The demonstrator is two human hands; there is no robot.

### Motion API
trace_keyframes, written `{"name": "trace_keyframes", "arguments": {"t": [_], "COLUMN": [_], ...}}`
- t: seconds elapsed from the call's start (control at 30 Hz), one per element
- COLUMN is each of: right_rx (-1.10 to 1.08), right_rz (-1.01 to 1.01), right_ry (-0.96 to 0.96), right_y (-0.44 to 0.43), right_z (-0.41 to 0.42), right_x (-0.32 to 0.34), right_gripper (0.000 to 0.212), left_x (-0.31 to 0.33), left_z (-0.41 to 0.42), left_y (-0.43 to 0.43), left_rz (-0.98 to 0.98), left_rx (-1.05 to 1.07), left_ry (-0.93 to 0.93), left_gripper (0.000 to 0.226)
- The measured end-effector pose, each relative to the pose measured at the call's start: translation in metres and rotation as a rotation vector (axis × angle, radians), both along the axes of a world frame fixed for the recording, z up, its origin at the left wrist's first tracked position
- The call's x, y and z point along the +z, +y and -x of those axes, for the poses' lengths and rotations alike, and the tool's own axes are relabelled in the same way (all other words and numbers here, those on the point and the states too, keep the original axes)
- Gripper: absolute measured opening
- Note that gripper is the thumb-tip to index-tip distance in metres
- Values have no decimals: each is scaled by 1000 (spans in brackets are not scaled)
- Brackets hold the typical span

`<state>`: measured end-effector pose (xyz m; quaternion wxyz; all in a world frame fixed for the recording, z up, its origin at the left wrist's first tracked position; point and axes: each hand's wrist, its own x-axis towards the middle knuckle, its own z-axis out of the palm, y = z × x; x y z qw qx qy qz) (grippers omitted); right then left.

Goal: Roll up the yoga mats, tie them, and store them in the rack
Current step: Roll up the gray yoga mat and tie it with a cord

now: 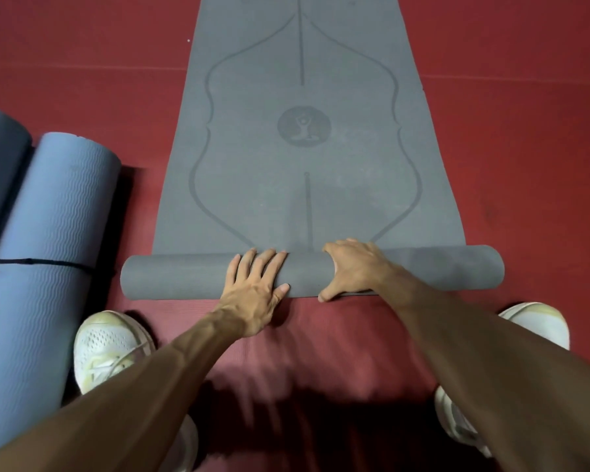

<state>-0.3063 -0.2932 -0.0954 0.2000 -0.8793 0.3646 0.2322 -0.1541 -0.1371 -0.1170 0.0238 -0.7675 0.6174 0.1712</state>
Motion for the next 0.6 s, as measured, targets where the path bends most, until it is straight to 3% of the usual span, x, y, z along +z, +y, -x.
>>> {"name": "trace_keyframes", "arguments": {"t": [0.17, 0.3, 0.47, 0.6], "right_rx": [70, 111, 98, 92], "right_rz": [159, 293, 506, 562], "right_ry": [-151, -264, -367, -346], "right_y": [10, 15, 30, 30], "right_z": [12, 17, 27, 32], "right_x": [-11, -15, -31, -36], "right_gripper": [95, 92, 107, 113], "left_x": [-1, 1, 4, -1], "left_z": [-3, -10, -27, -34], "left_y": [-7, -22, -54, -66], "left_rz": [-51, -78, -93, -24], "left_rx": [12, 6, -10, -18], "left_ry": [24, 13, 36, -46], "left_gripper": [88, 61, 54, 69]}}
